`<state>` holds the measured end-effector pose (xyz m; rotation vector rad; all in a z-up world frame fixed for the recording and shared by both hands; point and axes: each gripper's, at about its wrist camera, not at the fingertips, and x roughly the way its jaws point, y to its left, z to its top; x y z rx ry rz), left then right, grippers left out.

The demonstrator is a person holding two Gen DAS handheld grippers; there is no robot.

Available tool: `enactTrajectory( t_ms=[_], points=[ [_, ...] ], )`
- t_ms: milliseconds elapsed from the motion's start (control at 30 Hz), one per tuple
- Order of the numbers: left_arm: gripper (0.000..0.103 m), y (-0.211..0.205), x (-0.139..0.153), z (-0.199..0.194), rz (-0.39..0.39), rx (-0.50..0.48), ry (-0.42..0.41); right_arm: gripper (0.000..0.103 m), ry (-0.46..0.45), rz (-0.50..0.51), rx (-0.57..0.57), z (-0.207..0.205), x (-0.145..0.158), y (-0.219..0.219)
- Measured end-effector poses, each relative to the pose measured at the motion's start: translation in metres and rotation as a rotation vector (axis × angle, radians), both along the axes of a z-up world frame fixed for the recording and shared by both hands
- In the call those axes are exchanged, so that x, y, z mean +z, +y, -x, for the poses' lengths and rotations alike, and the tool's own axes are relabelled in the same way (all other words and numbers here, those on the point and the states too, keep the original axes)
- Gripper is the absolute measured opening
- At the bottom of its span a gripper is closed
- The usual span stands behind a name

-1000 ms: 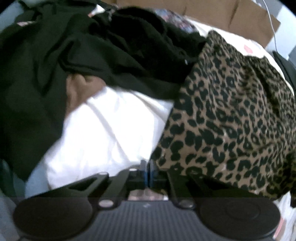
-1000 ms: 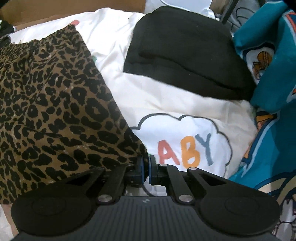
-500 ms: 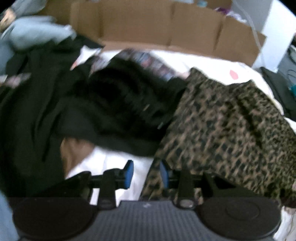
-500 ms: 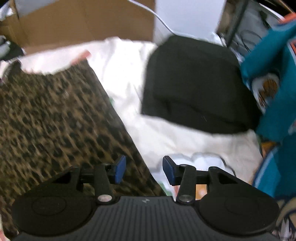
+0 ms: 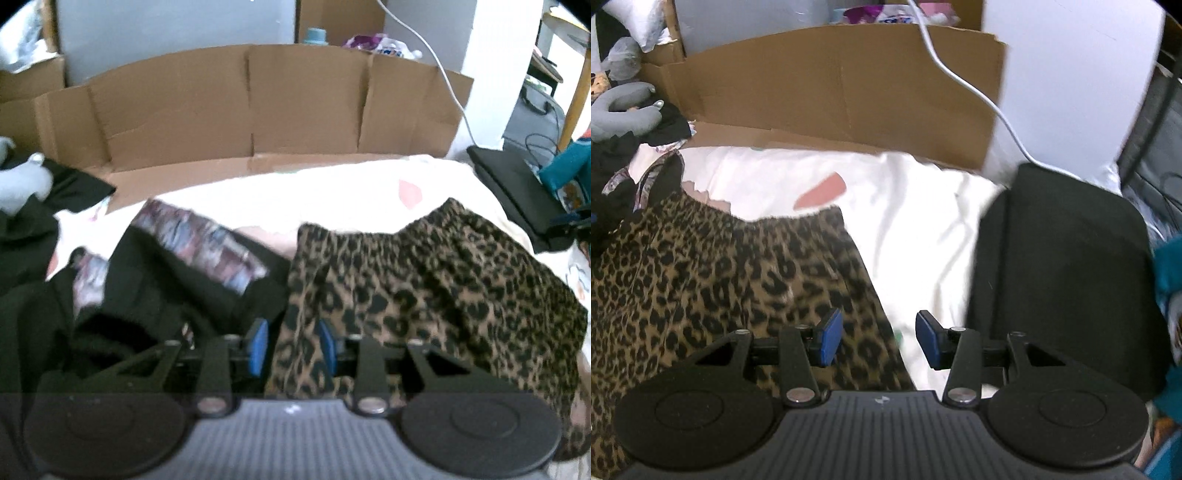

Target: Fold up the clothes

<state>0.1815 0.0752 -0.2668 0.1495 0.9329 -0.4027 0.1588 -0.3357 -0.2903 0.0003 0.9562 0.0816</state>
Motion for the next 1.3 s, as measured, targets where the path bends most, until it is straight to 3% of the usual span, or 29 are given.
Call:
enactTrajectory(
  t_ms=[300,367,500,867,900,967,1000,1033,1100,1300],
  points=[
    [0.035,-0.035,-0.021,-0.056,-0.020,-0.063,0.005,0.053,0.009,-0.008,0.095,-0.069,-0.017,0.021],
    [0.042,-0.040,-0.026,-0.067,-0.041,-0.068,0.000,0.054,0.013,-0.014,0.100,-0.082,-0.024,0.025],
    [0.044,-0.049,-0.035,-0.085,-0.051,-0.105,-0.030,0.055,0.049,-0.022,0.100,-0.105,-0.043,0.032],
    [0.044,-0.062,-0.077,-0.108,-0.045,-0.125,0.156,0.057,0.111,0.000,0.152,-0.130,-0.072,0.047],
    [0.042,-0.060,-0.080,-0.109,-0.038,-0.112,0.165,0.056,0.128,0.004,0.147,-0.131,-0.075,0.046],
    [0.030,-0.056,-0.081,-0.110,-0.022,-0.087,0.167,0.055,0.157,0.016,0.141,-0.133,-0.081,0.043],
    [0.028,-0.056,-0.080,-0.111,-0.019,-0.084,0.166,0.051,0.159,0.004,0.141,-0.133,-0.082,0.041],
    [0.016,-0.055,-0.079,-0.111,-0.017,-0.082,0.164,0.030,0.157,-0.014,0.139,-0.132,-0.082,0.039],
    [0.014,-0.054,-0.074,-0.110,-0.020,-0.084,0.147,0.013,0.143,-0.031,0.138,-0.131,-0.078,0.040],
    [0.011,-0.049,-0.052,-0.102,0.014,-0.059,0.056,0.010,0.041,-0.017,0.129,-0.122,-0.056,0.041]
  ],
)
